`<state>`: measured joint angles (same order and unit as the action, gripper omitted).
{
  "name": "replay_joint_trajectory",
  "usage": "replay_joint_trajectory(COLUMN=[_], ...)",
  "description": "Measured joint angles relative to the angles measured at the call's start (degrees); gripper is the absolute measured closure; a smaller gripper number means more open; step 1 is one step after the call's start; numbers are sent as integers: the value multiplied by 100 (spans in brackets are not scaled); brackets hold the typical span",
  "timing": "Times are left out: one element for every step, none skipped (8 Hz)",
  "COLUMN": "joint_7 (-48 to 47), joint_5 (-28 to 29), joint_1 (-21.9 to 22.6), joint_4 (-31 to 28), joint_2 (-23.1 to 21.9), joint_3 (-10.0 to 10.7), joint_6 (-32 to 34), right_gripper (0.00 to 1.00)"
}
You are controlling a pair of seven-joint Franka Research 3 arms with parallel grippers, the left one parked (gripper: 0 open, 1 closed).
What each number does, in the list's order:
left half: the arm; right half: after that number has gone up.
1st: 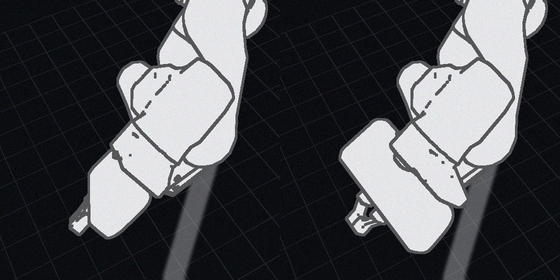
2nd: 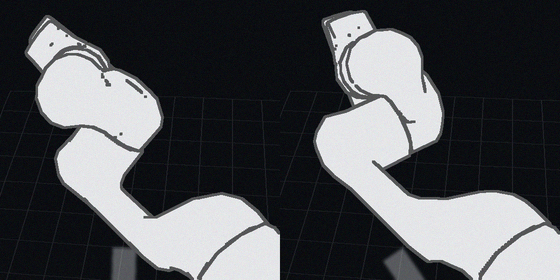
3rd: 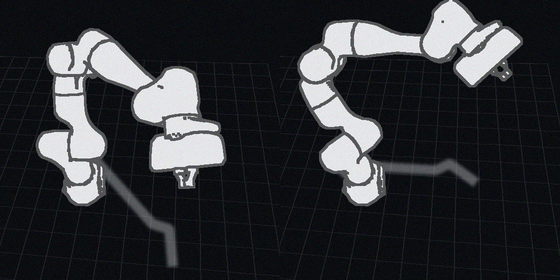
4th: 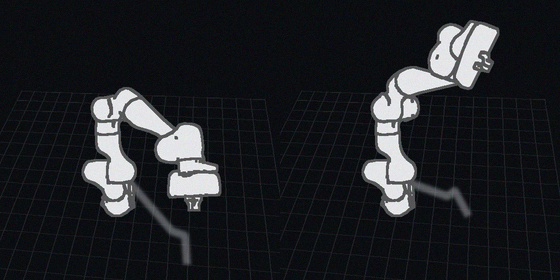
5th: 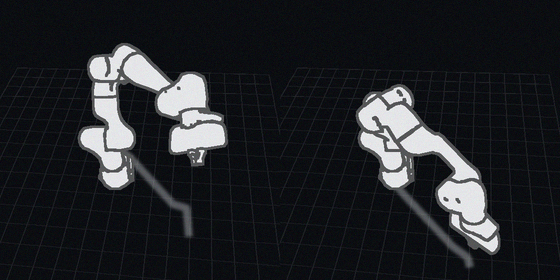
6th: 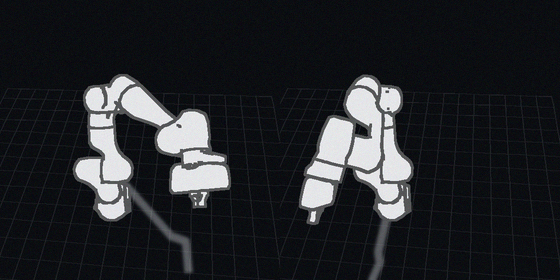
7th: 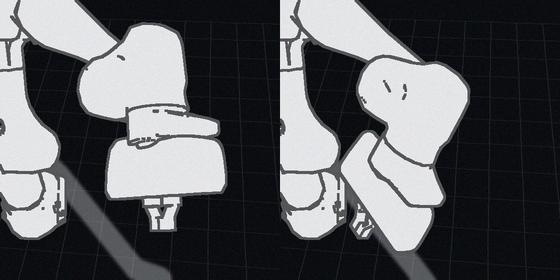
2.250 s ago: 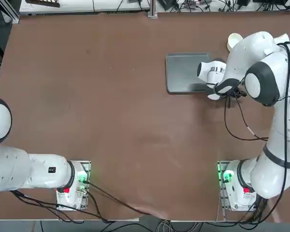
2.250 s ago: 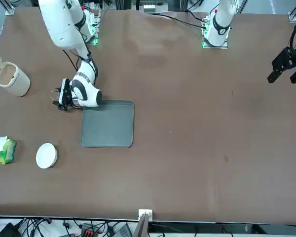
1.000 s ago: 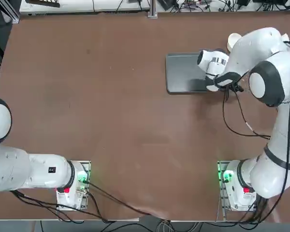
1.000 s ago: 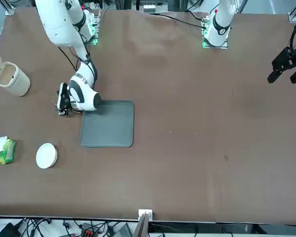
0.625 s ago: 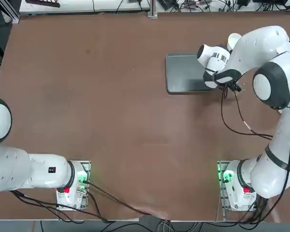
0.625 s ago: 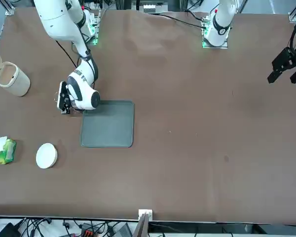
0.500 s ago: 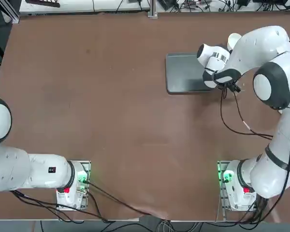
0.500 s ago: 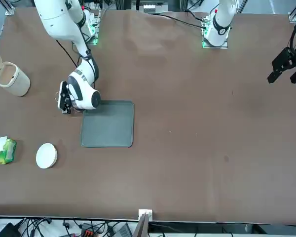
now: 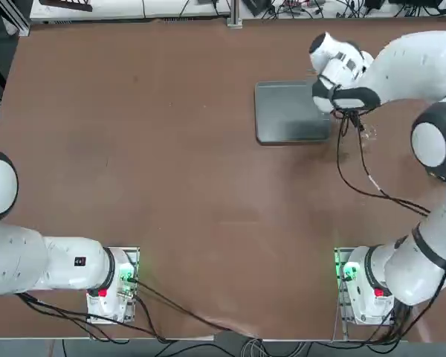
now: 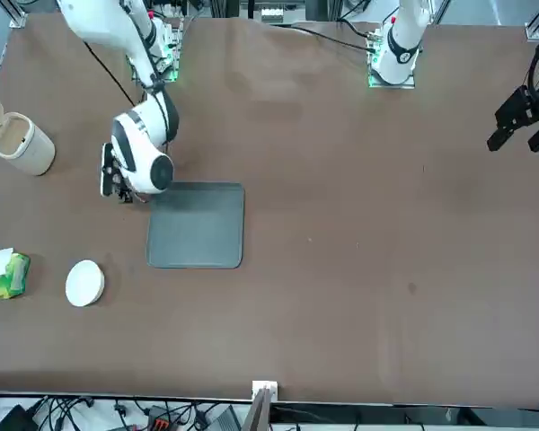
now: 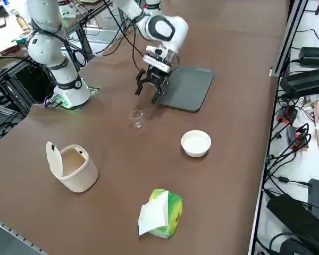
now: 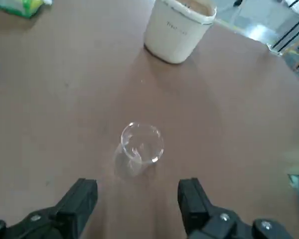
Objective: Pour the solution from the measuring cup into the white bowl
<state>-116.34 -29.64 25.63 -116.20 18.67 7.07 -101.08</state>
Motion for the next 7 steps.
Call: replay_joint_trajectory(joint_7=[710, 1514, 2450, 3419, 4380, 5276, 6178], joint_5=[474, 903, 1249, 1461, 1605, 1795, 1968], joint_1=[-9, -26, -67, -117, -183, -304, -478], joint_4=[398, 915, 1465, 1957, 2368, 2736, 3063], joint_2=[-180, -267, -302, -312, -319, -320, -320], joint_3=[6, 24, 36, 52, 60, 67, 73], joint_6=[305, 701, 1165, 1589, 1893, 2110, 2291], right_gripper=[1, 1, 1, 1, 1, 1, 0])
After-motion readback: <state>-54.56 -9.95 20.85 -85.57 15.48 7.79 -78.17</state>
